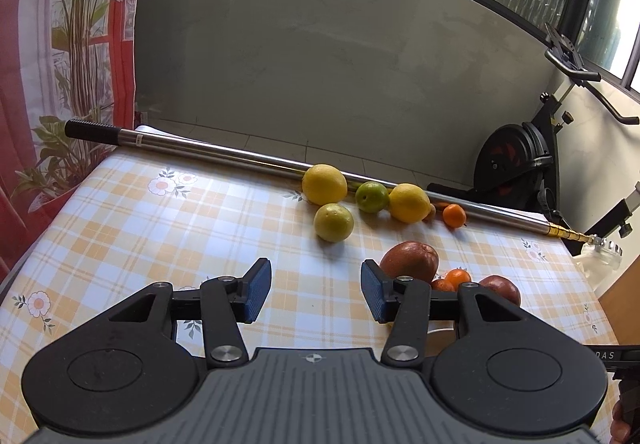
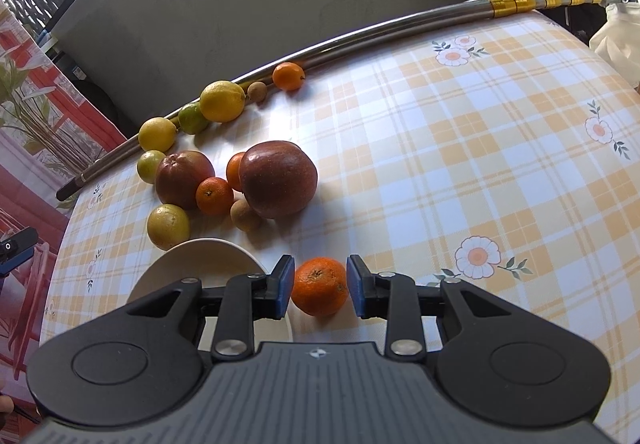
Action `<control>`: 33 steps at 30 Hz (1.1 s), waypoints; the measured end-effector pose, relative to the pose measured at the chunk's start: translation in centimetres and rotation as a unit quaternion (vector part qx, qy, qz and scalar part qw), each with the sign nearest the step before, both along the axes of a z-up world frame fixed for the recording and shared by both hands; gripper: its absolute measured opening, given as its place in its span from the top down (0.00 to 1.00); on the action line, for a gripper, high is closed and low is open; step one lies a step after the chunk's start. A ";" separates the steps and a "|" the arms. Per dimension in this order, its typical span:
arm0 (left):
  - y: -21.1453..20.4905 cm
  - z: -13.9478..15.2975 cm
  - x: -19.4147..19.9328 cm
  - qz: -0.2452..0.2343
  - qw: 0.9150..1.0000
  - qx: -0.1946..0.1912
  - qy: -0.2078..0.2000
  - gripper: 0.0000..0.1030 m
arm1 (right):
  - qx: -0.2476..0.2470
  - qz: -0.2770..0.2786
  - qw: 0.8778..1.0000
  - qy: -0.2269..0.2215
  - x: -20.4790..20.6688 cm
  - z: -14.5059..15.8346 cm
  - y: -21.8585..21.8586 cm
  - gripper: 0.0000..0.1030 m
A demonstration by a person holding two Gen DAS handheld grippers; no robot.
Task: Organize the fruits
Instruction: 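Grasp the large yellow grapefruit with the left tool while the right tool holds the mandarin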
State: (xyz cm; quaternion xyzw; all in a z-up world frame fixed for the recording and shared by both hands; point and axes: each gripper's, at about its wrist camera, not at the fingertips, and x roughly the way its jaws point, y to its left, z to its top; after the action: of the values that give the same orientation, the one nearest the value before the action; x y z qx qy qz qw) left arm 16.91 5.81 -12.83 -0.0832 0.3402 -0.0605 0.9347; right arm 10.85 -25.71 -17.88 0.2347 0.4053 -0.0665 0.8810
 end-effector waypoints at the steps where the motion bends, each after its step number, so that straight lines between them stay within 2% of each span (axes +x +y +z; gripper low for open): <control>1: 0.0 -0.1 -0.1 -0.001 1.000 -0.001 0.000 0.49 | 0.006 -0.002 1.000 0.003 0.1 -0.1 -0.1 0.69; 5: 0.0 -0.4 -0.1 0.000 1.000 -0.005 0.002 0.49 | 0.023 -0.008 1.000 0.012 0.7 -0.3 -0.5 0.69; 9: -0.1 -0.7 -0.2 -0.004 1.000 -0.004 0.008 0.49 | 0.023 -0.015 0.999 0.028 1.4 -0.6 -0.6 0.61; 15: -0.1 -0.7 -0.3 -0.005 1.000 -0.004 0.007 0.49 | 0.048 -0.024 0.998 0.041 1.9 -1.2 -0.7 0.59; 21: -0.3 -1.0 -0.4 -0.007 1.000 -0.003 0.010 0.49 | 0.049 -0.029 0.997 0.044 1.9 -1.3 -0.7 0.59; 33: -0.5 -1.0 -0.5 -0.011 1.000 0.001 0.011 0.49 | 0.097 -0.060 0.992 0.055 2.0 -2.3 -1.3 0.59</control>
State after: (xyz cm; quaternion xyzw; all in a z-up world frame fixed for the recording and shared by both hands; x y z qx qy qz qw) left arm 16.39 5.30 -13.80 -0.0793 0.3517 -0.0700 0.9301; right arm 12.85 -27.02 -20.19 0.3386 0.4433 -0.0922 0.8248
